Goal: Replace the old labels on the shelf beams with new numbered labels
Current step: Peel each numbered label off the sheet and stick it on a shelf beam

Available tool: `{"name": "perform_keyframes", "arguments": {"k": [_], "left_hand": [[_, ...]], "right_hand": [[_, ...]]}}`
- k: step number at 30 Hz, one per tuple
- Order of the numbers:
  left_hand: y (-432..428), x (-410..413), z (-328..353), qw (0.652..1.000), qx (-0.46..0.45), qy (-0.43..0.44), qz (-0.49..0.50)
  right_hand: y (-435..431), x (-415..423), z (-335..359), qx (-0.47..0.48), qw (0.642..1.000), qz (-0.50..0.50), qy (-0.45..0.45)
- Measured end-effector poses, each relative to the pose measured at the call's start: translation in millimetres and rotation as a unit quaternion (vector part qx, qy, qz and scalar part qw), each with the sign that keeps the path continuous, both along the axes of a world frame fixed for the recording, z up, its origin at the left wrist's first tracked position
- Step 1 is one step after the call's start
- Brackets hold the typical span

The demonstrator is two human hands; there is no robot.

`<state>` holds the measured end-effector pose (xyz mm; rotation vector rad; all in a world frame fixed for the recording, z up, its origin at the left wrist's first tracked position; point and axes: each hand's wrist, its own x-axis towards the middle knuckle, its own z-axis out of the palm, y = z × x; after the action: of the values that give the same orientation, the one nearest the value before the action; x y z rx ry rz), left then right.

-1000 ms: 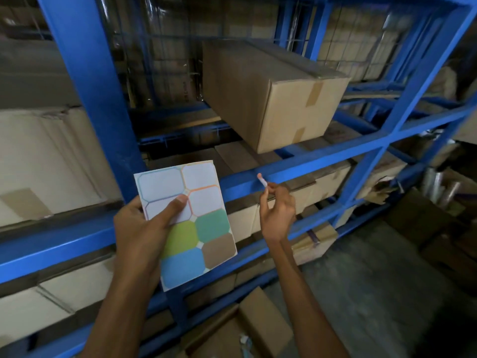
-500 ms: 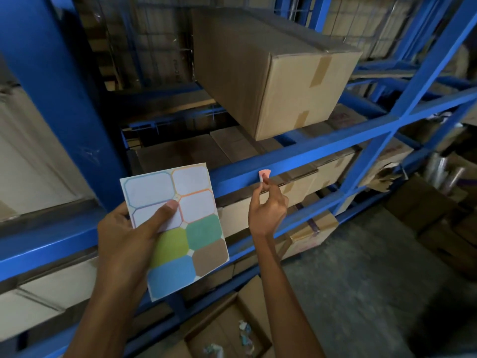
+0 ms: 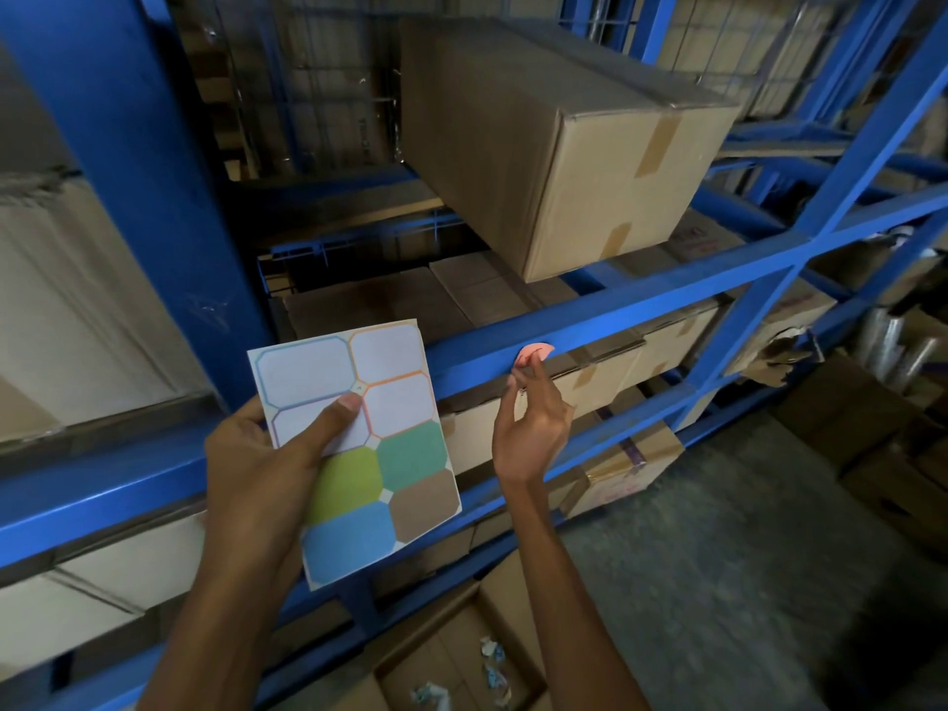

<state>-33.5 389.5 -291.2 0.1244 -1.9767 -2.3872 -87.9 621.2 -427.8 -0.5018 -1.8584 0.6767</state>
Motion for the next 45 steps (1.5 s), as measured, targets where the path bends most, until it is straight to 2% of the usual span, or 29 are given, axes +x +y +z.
{"name": "perform_keyframes", "arguments": {"k": [4, 10, 12, 15, 20, 27, 31, 37, 41, 45], "left_hand": [[0.4, 0.4, -2.9, 1.000, 0.006, -0.011, 0.004], [-5.5, 2.0, -3.7, 1.000, 0.010, -0.017, 0.017], [-7.9, 2.9, -2.3, 0.999, 0.015, -0.019, 0.021], [-12.3, 5.4, 0.8, 0.999, 0.023, -0.017, 0.030], [-15.0, 8.0, 8.5, 0.999, 0.028, -0.002, 0.037], [-11.7, 13.2, 11.7, 0.999, 0.034, -0.004, 0.033], [-11.3, 13.0, 14.7, 0.999, 0.042, -0.008, 0.034], [-12.2, 7.8, 24.1, 0.998, 0.043, 0.012, 0.036], [-10.0, 7.7, 23.3, 0.998, 0.044, 0.010, 0.033], [-11.8, 11.0, 22.6, 0.998, 0.047, 0.015, 0.032]], "right_hand": [[-11.9, 5.7, -5.2, 0.020, 0.999, 0.035, -0.036], [-15.1, 7.4, 1.1, -0.109, 0.990, 0.085, 0.020], [-14.2, -2.3, 5.3, -0.143, 0.981, 0.126, -0.032], [-14.7, -17.4, 9.3, -0.184, 0.949, 0.217, -0.132], [-8.0, -7.7, 7.9, -0.158, 0.958, 0.199, -0.134], [-9.2, -10.9, 24.2, -0.141, 0.938, 0.207, -0.240], [-25.9, -7.0, 27.1, -0.144, 0.926, 0.275, -0.217], [-22.4, 1.1, 26.2, -0.146, 0.906, 0.308, -0.251], [-24.0, 10.8, 31.4, -0.136, 0.914, 0.313, -0.219], [-31.9, 4.4, 38.6, -0.224, 0.895, 0.317, -0.219]]}}
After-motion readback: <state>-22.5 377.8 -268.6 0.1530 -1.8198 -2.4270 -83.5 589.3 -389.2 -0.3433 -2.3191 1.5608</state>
